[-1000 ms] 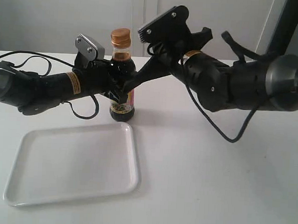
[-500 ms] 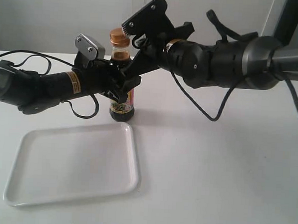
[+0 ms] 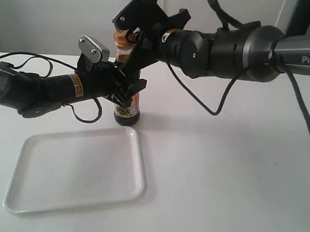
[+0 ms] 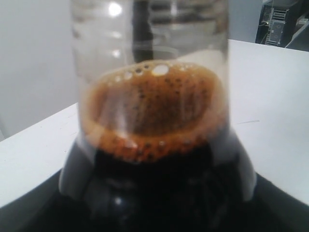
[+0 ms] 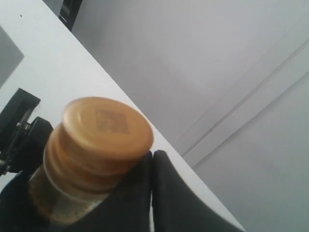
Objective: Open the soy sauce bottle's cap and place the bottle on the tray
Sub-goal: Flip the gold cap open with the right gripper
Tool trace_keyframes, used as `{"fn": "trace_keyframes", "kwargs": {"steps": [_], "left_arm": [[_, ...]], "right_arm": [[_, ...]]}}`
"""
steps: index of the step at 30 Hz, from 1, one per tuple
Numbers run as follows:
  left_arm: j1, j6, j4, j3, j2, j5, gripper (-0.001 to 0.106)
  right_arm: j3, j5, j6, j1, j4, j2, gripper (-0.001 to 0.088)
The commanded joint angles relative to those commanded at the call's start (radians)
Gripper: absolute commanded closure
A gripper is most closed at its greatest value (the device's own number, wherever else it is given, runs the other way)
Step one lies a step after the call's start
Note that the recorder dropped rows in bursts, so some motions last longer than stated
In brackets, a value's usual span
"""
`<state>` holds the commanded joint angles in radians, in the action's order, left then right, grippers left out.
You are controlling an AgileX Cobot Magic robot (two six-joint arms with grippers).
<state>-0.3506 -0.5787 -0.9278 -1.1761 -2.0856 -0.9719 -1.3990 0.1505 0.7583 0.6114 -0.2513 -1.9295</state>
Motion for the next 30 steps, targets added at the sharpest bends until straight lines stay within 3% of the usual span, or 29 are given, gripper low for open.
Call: {"fn": "trace_keyframes", "kwargs": {"steps": [6, 12, 18, 23, 30], "left_arm": [[0.000, 0.000, 0.000, 0.000, 0.000, 0.000, 0.105], [0.000, 0.002, -0.004, 0.000, 0.000, 0.000, 0.105], [0.000, 0.002, -0.004, 0.000, 0.000, 0.000, 0.105], [0.000, 0.003, 0.000, 0.000, 0.000, 0.000, 0.105], [0.000, 0.003, 0.000, 0.000, 0.000, 0.000, 0.105]], "right_arm": [[-0.036, -0.015, 0.000, 0.016, 0.000, -0.002, 0.0868], [-0.179, -0.041, -0.002, 0.039, -0.025, -0.002, 0.0868], [-0.186, -0.092, 0.005, 0.037, -0.113, 0.012, 0.0868], [-0.186, -0.164, -0.012, 0.017, -0.199, 0.057, 0.0868], [-0.186, -0.353, -0.128, -0.046, -0.204, 0.125, 0.0868]]}}
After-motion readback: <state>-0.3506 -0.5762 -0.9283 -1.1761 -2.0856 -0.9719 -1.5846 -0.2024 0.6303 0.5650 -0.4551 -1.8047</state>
